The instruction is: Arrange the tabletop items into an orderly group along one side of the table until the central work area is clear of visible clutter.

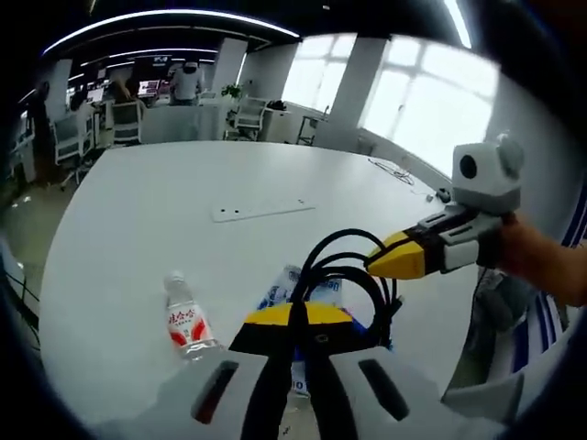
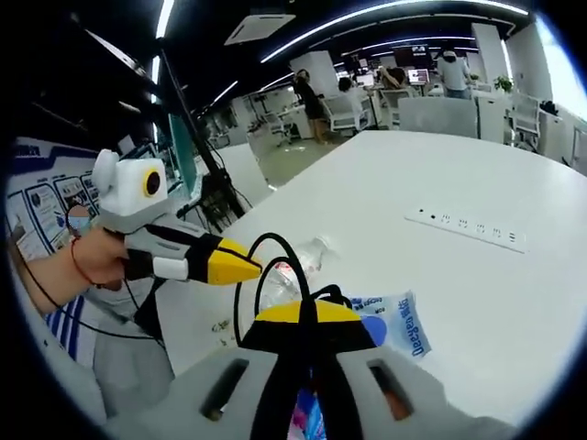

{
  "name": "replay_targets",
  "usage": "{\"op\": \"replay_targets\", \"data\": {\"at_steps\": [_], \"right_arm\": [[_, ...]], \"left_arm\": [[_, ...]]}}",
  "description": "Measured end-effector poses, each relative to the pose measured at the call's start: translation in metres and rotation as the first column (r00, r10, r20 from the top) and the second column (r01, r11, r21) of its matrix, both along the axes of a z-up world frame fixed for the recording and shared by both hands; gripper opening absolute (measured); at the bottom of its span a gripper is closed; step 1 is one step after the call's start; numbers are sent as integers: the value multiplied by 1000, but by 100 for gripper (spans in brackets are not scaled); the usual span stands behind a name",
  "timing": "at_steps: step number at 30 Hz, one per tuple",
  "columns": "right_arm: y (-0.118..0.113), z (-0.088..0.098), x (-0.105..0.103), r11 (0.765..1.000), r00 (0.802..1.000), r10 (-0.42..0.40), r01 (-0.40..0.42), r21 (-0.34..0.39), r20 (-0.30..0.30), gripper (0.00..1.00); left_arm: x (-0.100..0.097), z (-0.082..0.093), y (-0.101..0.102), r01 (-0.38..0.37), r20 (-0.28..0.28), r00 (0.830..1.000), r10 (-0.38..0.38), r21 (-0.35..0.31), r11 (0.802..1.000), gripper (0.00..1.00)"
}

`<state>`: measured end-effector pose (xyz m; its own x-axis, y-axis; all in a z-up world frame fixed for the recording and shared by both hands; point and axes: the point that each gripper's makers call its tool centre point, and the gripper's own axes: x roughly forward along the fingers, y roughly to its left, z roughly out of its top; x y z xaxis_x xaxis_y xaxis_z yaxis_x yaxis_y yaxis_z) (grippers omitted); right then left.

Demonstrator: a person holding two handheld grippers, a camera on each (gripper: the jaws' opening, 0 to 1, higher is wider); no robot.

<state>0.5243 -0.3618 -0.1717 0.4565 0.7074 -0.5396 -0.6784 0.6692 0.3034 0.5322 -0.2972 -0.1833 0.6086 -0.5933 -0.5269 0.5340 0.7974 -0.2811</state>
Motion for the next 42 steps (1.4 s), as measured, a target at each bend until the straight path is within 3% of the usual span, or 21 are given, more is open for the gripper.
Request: {"op": "replay_targets", "data": {"at_steps": [8,21,29,42], "right_arm": [[-35,15,-13,999,999,-44,44,-2,27,0],[-115,32,-32,988,986,-154,155,-17,57,0],[-165,30,-44,974,974,-221,223,-32,57,0],[-230,11,-59,953,954,-297,299,-53,28,0]], "left_arm": [[-10,16,-35,44,22,999,-44,-13,999,0],[-24,34,-119,174,56,983,-173,-15,985,0],[-34,31,-163,237,47,971,-236,-19,971,0],[-51,13,-233,323,21,946,-323,1,946,0]]}}
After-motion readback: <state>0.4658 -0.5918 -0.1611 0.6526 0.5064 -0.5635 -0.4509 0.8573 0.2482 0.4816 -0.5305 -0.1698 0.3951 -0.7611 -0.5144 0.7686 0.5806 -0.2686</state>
